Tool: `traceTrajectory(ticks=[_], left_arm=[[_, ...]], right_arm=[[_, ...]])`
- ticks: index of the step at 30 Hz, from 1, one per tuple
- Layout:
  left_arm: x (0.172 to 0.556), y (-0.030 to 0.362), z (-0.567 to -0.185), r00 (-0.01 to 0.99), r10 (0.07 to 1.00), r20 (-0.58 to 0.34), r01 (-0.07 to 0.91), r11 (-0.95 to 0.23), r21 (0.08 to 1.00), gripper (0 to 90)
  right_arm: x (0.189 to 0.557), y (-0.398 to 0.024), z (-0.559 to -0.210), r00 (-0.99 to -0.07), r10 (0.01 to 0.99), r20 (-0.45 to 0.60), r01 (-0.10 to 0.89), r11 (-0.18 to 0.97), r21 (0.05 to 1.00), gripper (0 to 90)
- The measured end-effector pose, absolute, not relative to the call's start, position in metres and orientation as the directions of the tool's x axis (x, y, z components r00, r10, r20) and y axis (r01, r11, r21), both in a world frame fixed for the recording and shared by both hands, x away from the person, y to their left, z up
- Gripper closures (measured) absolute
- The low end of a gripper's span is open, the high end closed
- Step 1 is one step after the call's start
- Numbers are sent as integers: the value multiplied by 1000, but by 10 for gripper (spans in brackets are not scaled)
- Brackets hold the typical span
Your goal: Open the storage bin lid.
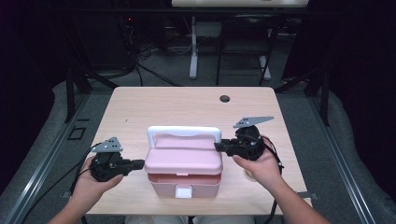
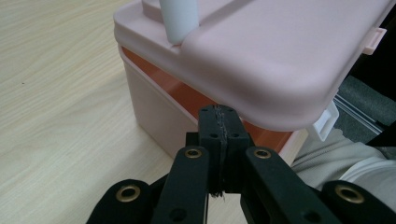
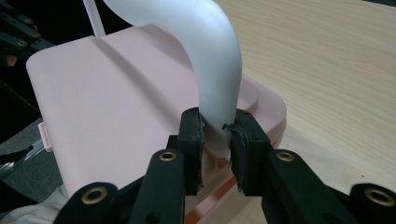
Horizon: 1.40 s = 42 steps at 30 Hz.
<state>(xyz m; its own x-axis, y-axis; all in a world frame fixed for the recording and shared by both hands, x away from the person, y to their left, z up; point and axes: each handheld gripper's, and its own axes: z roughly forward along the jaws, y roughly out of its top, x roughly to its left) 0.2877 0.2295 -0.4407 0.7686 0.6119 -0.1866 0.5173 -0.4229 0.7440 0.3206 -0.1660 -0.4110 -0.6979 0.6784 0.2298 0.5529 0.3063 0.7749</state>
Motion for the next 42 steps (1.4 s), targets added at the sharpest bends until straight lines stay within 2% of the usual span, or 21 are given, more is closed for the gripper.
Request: traceTrajectory(ticks=[42], left_arm=[[285, 198, -450, 816, 543, -198, 493, -475, 728, 899]], right_arm=[[323, -166, -408, -692, 684, 233, 561, 306, 769, 745]])
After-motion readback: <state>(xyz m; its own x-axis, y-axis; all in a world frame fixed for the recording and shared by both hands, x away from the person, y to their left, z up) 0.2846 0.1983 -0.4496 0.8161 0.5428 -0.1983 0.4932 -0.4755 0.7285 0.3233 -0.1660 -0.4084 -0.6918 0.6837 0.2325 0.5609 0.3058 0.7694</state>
